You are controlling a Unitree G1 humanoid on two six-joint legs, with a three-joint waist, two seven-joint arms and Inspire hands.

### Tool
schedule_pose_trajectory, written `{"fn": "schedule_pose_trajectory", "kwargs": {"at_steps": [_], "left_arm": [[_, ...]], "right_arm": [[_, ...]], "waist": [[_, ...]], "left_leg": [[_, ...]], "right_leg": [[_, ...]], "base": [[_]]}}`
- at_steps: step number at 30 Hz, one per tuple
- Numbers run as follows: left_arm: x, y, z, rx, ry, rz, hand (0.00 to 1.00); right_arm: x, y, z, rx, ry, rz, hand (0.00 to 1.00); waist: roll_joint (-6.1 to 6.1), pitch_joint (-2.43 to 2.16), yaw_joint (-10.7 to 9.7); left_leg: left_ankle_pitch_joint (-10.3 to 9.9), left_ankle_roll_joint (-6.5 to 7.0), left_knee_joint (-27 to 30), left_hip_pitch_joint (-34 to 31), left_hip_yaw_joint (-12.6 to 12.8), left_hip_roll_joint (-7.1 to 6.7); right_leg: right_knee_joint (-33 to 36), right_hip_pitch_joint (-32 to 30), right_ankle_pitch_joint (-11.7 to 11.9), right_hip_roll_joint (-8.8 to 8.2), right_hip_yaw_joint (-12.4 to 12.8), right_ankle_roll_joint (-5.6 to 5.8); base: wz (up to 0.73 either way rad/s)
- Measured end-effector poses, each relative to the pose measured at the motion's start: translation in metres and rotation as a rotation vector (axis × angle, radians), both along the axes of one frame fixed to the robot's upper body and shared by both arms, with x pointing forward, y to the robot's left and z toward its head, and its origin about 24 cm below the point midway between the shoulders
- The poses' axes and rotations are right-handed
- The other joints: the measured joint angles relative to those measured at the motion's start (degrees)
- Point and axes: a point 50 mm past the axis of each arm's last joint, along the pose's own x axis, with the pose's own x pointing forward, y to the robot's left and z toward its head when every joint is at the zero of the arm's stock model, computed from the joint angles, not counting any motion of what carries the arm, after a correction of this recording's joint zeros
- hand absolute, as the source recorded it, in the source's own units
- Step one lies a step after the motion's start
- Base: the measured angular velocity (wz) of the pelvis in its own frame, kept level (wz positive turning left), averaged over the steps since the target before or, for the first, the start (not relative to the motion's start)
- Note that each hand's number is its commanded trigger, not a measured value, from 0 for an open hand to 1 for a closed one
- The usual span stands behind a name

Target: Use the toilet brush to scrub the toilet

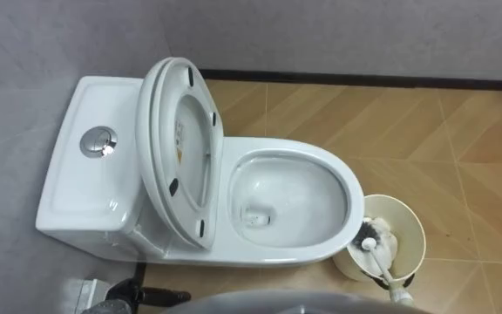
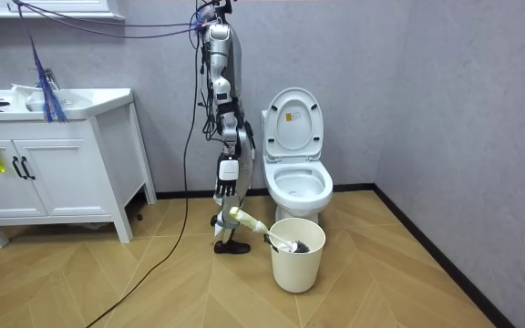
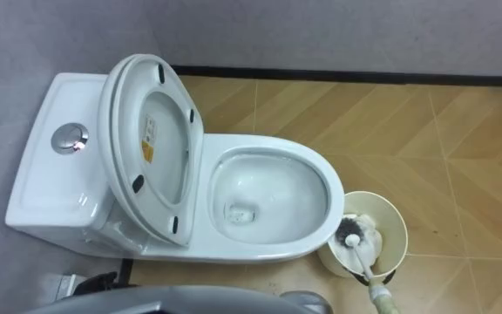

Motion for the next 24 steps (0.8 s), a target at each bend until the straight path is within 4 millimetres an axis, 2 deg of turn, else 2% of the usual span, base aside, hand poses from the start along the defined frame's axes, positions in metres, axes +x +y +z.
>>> {"fn": "schedule_pose_trajectory", "kwargs": {"at_steps": [4,7,16,20,22,23,24], "left_arm": [[0.0,0.001,0.0,0.004,-0.001,-0.001,0.0],[0.0,-0.001,0.0,0.002,0.002,-0.015,0.0],[-0.001,-0.001,0.0,0.002,-0.017,-0.034,0.0],[0.001,-0.002,0.0,0.001,-0.026,-0.051,0.0],[0.002,-0.003,0.0,0.0,-0.039,-0.058,0.0],[0.003,-0.002,0.001,0.002,-0.046,-0.06,0.0],[0.004,-0.002,0.001,0.002,-0.055,-0.064,0.0]], "right_arm": [[0.0,-0.001,0.0,-0.008,-0.004,-0.002,0.0],[0.0,-0.002,0.0,-0.022,-0.009,-0.004,0.0],[0.018,-0.003,0.001,-0.041,-0.108,0.021,0.0],[0.031,-0.003,0.002,-0.056,-0.175,0.034,0.0],[0.037,-0.005,0.004,-0.079,-0.204,0.044,0.0],[0.045,-0.007,0.006,-0.101,-0.242,0.069,0.0],[0.056,-0.01,0.01,-0.134,-0.296,0.074,0.0]], "waist": [[0.04,-0.07,-0.4],[0.12,0.0,-0.3],[-0.11,0.06,-1.2],[-0.31,-0.06,-1.2],[-0.35,0.05,-1.2],[-0.45,0.34,-1.2],[-0.44,0.27,-1.2]], "left_leg": [[0.0,0.0,0.1,0.1,0.2,-0.04],[0.0,-0.01,0.1,0.6,1.3,-0.02],[0.0,0.0,0.1,0.8,1.4,-0.11],[0.0,0.0,0.3,0.3,1.5,-0.12],[0.0,-0.01,0.3,-0.3,1.5,-0.12],[0.0,0.0,0.3,-0.6,1.5,-0.12],[0.0,0.0,0.5,-1.2,1.5,-0.13]], "right_leg": [[-0.1,0.0,0.0,-0.02,0.1,0.0],[0.0,0.0,0.0,0.01,0.8,0.0],[0.0,-0.1,0.0,0.01,1.5,0.04],[0.1,-0.7,0.0,-0.03,1.5,0.04],[0.6,-1.1,0.0,-0.03,1.5,0.03],[1.1,-1.4,-0.2,-0.09,1.5,-0.04],[1.3,-2.1,-0.2,-0.12,1.5,-0.04]], "base": [[-0.04],[-0.13],[-0.03],[0.0],[0.0],[-0.05],[-0.04]]}}
